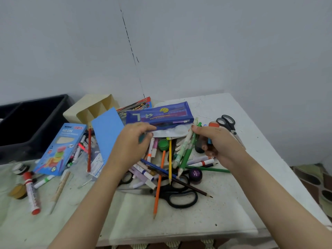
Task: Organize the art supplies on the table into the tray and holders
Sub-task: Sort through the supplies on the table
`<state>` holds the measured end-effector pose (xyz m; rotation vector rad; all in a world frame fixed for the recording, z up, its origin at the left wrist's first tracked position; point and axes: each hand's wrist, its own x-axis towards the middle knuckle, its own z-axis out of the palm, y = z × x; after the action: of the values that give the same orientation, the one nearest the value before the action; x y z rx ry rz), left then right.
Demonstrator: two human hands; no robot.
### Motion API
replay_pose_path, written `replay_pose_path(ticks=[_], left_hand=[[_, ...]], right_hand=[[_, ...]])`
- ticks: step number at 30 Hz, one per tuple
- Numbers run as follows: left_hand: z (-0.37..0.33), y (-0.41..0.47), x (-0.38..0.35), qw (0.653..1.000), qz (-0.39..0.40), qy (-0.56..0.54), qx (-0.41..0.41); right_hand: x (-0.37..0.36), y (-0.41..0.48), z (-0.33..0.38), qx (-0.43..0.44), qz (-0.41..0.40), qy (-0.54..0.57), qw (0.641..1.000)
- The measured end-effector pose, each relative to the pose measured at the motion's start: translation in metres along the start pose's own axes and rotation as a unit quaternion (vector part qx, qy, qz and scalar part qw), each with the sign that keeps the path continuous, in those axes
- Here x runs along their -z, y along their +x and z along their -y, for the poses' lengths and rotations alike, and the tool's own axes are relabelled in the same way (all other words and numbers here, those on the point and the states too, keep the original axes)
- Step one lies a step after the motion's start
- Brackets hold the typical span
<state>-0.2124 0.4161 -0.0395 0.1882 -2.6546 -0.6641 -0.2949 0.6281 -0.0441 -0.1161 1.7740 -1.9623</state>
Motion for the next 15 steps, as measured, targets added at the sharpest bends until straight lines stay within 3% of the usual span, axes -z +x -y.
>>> replay_pose_path(ticks=[2,5,9,15], left_hand=[[0.024,0.016,0.006,0.991,0.014,0.123,-0.048],[0.041,0.035,0.012,0.971,0.097,0.208,-0.063],[0.050,0.048,0.019,0.952,0.171,0.236,-0.096],[0.065,0.057,0.021,0.977,0.056,0.141,-0.151]], right_hand=[[-0.008,0.002,-0.001,-0.009,-0.002,-0.004,1.000],[-0.020,0.007,-0.003,-0.021,0.001,0.007,1.000],[-0.037,0.015,-0.006,-0.016,0.002,0.025,1.000],[-0.058,0.023,-0.010,0.009,-0.010,0.041,0.999]])
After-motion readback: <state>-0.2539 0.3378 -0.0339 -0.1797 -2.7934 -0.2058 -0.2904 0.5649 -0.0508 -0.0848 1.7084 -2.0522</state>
